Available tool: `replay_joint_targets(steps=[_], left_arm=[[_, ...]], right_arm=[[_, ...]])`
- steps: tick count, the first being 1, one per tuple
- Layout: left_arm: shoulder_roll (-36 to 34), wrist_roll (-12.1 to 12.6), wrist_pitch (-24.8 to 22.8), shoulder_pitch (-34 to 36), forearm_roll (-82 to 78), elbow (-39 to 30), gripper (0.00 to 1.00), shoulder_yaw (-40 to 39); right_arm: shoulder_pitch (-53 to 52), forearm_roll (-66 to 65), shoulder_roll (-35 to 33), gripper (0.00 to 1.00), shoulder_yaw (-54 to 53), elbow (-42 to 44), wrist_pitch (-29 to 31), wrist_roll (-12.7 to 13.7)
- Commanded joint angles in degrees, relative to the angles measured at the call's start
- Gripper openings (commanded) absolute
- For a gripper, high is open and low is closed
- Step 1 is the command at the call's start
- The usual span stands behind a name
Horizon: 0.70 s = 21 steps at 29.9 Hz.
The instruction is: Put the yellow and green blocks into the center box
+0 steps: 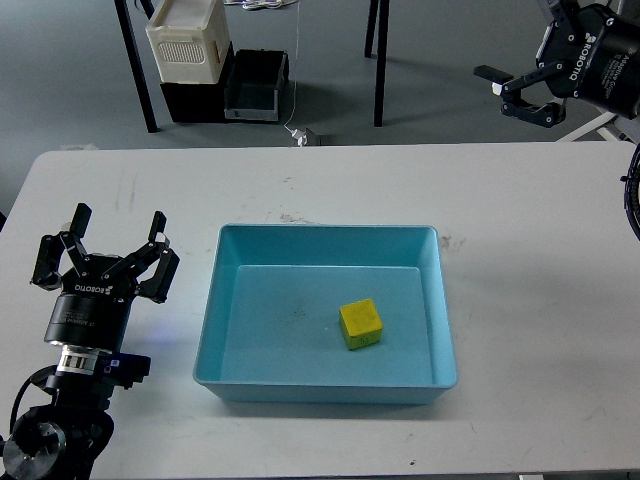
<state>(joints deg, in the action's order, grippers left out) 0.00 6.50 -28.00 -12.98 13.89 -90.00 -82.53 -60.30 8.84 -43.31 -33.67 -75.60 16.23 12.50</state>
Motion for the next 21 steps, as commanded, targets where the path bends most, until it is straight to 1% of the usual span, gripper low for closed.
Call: replay_joint_targets(steps=[1, 3, 6, 12, 15, 19, 21], left_arm=[[0.0, 0.0, 0.0, 0.2, -0.1, 0.1, 1.00, 0.1], [0.0, 0.0, 0.0, 0.2, -0.1, 0.1, 1.00, 0.2], [0.0, 0.0, 0.0, 0.2, 0.0, 0.1, 1.00, 0.0], [0.0, 0.0, 0.0, 0.0, 0.1, 0.1, 1.00, -0.3], [0.0, 0.1, 0.0, 0.1, 0.0, 0.1, 1.00, -0.3], [0.0, 0.2, 0.0, 0.2, -0.1, 0.1, 1.00, -0.3], [0.0, 0.4, 0.0, 0.2, -0.3, 0.1, 1.00, -0.3]], right_arm=[[0.3, 0.1, 0.0, 1.00, -0.3, 0.1, 1.2, -0.5], [1.0, 0.9, 0.1, 1.00, -2.0, 0.0, 1.1, -0.6], [5.6, 2.7, 1.9, 1.00, -8.1, -0.1, 0.9, -1.6], [14.1, 7.4, 2.5, 1.00, -18.0, -1.5, 1.2, -1.7], [18.4, 7.9, 2.8, 1.00, -22.5, -1.6, 1.4, -2.2], [23.9, 8.6, 3.6, 1.00, -29.5, -1.5, 1.5, -5.7], [27.6, 9.7, 4.4, 1.00, -34.2, -1.6, 1.8, -6.3]])
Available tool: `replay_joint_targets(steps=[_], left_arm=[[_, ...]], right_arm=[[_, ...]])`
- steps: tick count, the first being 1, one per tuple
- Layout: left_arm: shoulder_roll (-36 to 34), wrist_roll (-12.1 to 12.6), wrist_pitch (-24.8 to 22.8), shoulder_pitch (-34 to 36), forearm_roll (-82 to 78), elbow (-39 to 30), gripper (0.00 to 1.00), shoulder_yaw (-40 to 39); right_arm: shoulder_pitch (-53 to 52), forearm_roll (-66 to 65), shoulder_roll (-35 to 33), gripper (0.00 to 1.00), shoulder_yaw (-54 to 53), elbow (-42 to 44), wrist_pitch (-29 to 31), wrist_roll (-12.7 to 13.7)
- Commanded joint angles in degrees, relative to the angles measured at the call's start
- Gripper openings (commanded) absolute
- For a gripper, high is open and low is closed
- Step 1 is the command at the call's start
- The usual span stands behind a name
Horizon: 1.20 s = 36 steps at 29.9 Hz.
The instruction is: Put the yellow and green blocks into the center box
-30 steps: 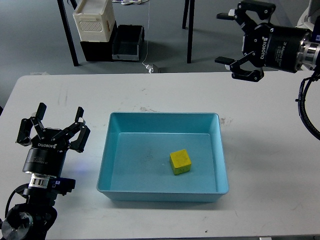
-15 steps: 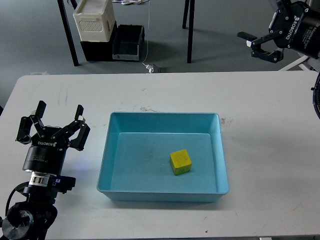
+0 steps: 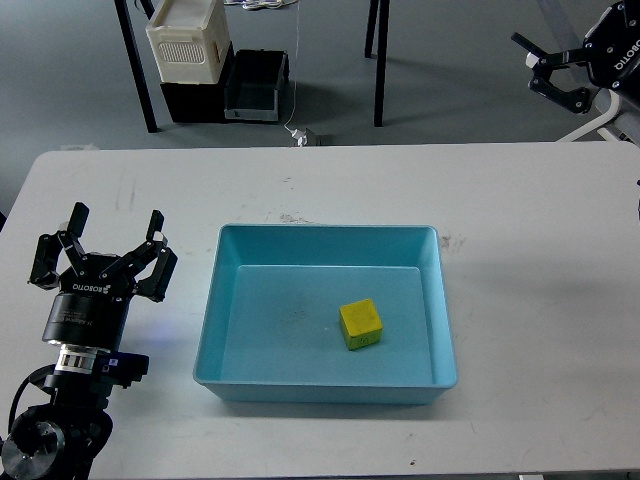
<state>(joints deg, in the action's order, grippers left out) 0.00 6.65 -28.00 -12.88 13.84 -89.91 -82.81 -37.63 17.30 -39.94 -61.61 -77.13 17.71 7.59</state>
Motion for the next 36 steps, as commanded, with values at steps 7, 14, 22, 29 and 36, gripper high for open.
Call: replay_joint_targets(steps=[7, 14, 22, 29, 36], left_arm=[[0.0, 0.4, 0.0, -0.4, -0.3, -0.4, 1.00, -0.2], [0.0, 0.5, 0.0, -1.6, -0.3, -0.7, 1.00, -0.5], [0.0, 0.4, 0.0, -1.8, 0.0, -1.8, 1.00, -1.7], [0.0, -0.1, 0.0, -2.3, 0.2, -1.8, 1.00, -1.0], [0.0, -0.1, 0.0, -1.6, 0.2, -1.7, 1.00, -1.0]], right_arm=[[17.9, 4.3, 8.5, 1.00, -18.2, -2.8, 5.8, -1.7], [31.8, 4.7, 23.7, 1.00, -22.8, -6.9, 10.1, -4.1], [42.1, 4.7, 33.2, 1.00, -23.3, -11.2, 10.3, -4.2], [48.7, 4.7, 34.8, 1.00, -23.1, -15.5, 10.3, -4.2], [48.8, 4.0, 37.0, 1.00, -21.7, -15.0, 10.3, -4.2]])
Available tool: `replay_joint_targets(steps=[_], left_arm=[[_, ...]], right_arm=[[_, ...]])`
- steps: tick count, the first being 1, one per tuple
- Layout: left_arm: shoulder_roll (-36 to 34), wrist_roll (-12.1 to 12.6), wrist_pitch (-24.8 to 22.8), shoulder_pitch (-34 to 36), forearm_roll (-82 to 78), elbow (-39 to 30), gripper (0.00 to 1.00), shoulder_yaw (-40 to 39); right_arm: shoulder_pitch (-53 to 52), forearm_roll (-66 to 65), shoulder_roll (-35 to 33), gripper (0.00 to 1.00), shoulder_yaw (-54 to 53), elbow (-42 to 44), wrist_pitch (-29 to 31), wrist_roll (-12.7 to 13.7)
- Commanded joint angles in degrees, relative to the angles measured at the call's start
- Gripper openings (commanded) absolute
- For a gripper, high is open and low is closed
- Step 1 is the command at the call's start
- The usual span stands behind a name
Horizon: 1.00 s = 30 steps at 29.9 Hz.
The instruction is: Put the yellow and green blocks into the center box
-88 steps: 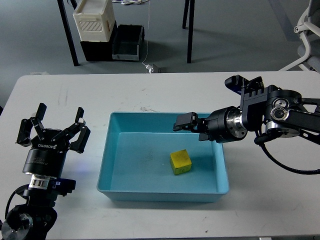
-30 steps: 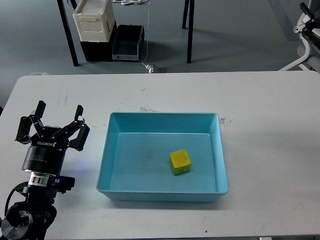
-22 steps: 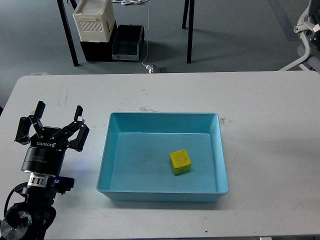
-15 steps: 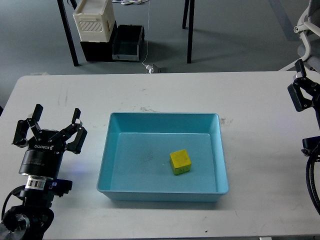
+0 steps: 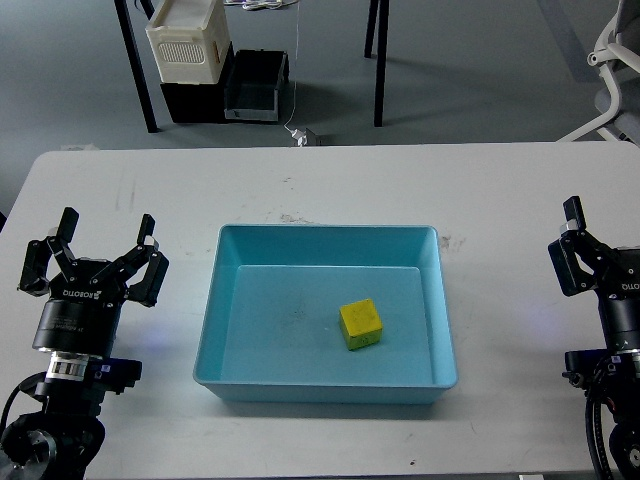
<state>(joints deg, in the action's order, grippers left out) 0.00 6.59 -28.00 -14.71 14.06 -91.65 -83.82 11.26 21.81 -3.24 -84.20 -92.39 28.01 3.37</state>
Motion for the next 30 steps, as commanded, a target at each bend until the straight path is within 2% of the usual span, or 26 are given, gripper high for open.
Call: replay_joint_targets(steps=[1, 7, 15, 22, 30], left_arm=[[0.0, 0.1, 0.0, 0.2, 0.0, 0.1, 1.00, 0.1], [0.0, 0.0, 0.0, -0.1, 0.3, 0.1, 1.00, 0.1], [0.0, -0.1, 0.0, 0.1, 1.3, 0.2, 1.00, 0.1], [0.0, 0.0, 0.0, 1.1, 1.8, 0.1, 1.00, 0.2], [0.0, 0.1, 0.0, 1.0, 6.7, 0.2, 0.99, -0.4]], right_arm=[[-0.1, -0.6, 0.5, 1.00, 1.2, 0.3, 0.0, 0.1], [-0.2, -0.6, 3.1, 1.00, 1.5, 0.4, 0.0, 0.1], [0.8, -0.6, 3.2, 1.00, 1.7, 0.3, 0.0, 0.1], [0.3, -0.7, 3.2, 1.00, 1.9, 0.5, -4.2, 0.1], [0.2, -0.7, 1.3, 1.00, 1.9, 1.1, -4.8, 0.1]])
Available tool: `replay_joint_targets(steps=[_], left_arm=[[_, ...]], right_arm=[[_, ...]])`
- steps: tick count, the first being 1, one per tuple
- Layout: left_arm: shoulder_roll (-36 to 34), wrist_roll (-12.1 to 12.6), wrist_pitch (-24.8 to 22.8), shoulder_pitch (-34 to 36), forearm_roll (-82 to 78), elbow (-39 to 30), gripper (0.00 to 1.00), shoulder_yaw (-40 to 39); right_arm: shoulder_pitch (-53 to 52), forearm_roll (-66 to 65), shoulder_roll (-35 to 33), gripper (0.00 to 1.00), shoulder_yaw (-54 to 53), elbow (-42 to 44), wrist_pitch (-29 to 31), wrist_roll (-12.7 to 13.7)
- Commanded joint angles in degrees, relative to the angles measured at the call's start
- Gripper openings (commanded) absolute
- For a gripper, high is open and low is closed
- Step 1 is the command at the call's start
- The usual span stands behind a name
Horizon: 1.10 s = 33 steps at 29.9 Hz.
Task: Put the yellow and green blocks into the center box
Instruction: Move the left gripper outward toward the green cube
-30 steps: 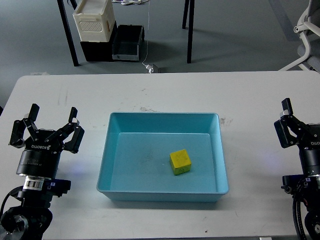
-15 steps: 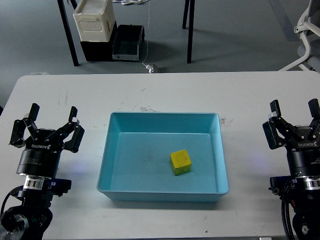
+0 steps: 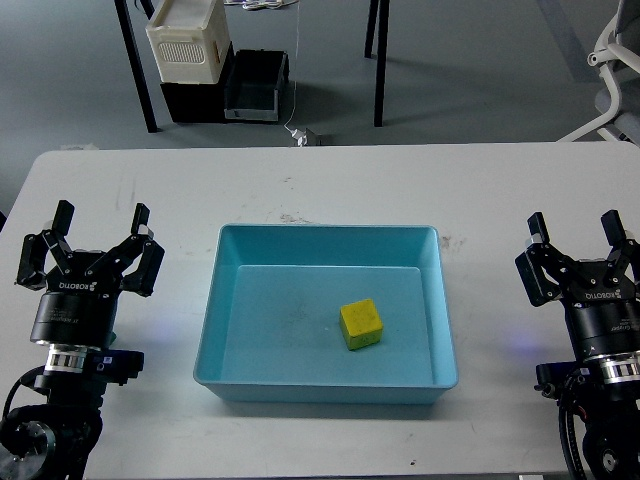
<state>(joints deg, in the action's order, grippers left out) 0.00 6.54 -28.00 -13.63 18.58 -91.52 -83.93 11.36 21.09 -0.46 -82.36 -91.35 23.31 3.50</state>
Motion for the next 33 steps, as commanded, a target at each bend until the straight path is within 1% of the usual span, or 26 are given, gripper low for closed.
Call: replay_joint_targets(steps=[1, 5, 7, 8, 10, 11, 14, 17, 19, 20, 23, 25, 29, 33], left_arm=[[0.0, 0.1, 0.0, -0.1, 2.3, 0.1, 0.99, -0.4], [0.0, 0.0, 0.0, 1.5, 1.5, 0.3, 0.99, -0.8], [0.0, 0.0, 0.0, 5.3, 0.0, 2.0, 0.99, -1.8], [0.0, -0.3, 0.0, 7.3, -0.4, 3.9, 0.99, -1.8], [0.0, -0.2, 0.0, 8.9, -0.2, 5.0, 0.99, -2.2], [0.0, -0.2, 0.0, 9.1, -0.2, 4.4, 0.99, -2.2], [-0.5, 0.1, 0.0, 9.1, -0.4, -0.4, 1.00, -2.6], [-7.5, 0.1, 0.0, 9.1, -0.7, -1.1, 1.00, -1.9], [-11.9, 0.9, 0.0, 9.2, -1.3, -1.1, 1.00, -1.3], [-15.2, 0.9, 0.0, 9.2, -2.7, -1.2, 1.00, -0.7], [-24.7, 0.2, 0.0, 9.7, -8.3, -1.2, 1.00, 1.3], [-29.6, 0.0, 0.0, 11.7, -11.7, -0.9, 1.00, 1.6], [-37.2, 0.2, 0.0, 14.8, -18.4, -0.9, 1.00, 3.6], [-43.3, 0.6, 0.0, 18.9, -28.0, -1.3, 1.00, 10.7]], right_arm=[[0.1, 0.0, -1.9, 1.00, 0.1, 0.0, -0.1, 0.0], [0.1, 0.0, -4.1, 1.00, 0.5, 0.0, -1.1, 0.0], [0.1, 0.0, -5.9, 1.00, 1.3, -0.1, -1.2, -0.1], [0.1, 0.0, -6.7, 1.00, 1.6, -0.1, -1.2, -0.1], [0.1, 0.0, -7.4, 1.00, 1.9, -0.3, -1.2, -0.1], [0.0, 0.0, -7.3, 1.00, 1.9, -0.3, -1.2, -0.1], [-0.6, 0.0, -6.8, 1.00, 1.7, -0.3, -1.2, -0.1], [-0.7, -0.3, -5.3, 1.00, 1.3, -0.4, -1.2, -0.1], [-0.6, -1.0, -4.9, 1.00, 1.2, -0.5, -1.2, -0.1], [-0.6, -1.3, -4.8, 1.00, 1.2, -0.5, -1.2, -0.1], [-0.6, -1.3, -4.6, 1.00, 1.2, -0.7, -1.2, -0.1], [-0.7, -1.4, -4.7, 1.00, 1.1, -0.8, -1.2, -0.1], [-0.6, -1.3, -5.1, 1.00, 0.5, -1.8, -1.2, -0.1], [-0.5, -1.3, -5.3, 1.00, 0.3, -3.0, -1.2, -0.1]])
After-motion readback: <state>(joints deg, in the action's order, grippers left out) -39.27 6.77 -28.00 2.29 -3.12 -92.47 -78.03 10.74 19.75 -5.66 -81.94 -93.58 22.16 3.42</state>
